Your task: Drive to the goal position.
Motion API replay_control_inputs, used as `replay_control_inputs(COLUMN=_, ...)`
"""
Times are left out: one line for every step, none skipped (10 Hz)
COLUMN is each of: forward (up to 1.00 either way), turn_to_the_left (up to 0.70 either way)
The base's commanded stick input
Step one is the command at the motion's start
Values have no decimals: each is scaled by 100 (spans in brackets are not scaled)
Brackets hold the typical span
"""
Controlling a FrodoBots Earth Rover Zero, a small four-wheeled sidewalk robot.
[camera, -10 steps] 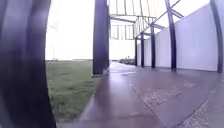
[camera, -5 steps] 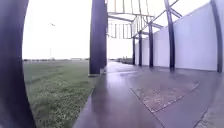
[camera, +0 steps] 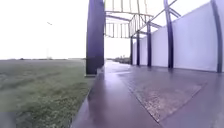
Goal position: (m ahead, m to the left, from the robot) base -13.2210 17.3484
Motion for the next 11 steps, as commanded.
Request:
replay_control_inputs(forward=45, turn_to_the_left=-27)
replay_control_inputs(forward=45, turn_to_the_left=-27)
replay_control_inputs(forward=45, turn_to_the_left=-27)
replay_control_inputs(forward=45, turn_to_the_left=-27)
replay_control_inputs(forward=45, turn_to_the_left=-27)
replay_control_inputs(forward=45, turn_to_the_left=-27)
replay_control_inputs(forward=45, turn_to_the_left=-27)
replay_control_inputs(forward=45, turn_to_the_left=-27)
replay_control_inputs(forward=45, turn_to_the_left=-27)
replay_control_inputs(forward=45, turn_to_the_left=-27)
replay_control_inputs(forward=45, turn_to_the_left=-27)
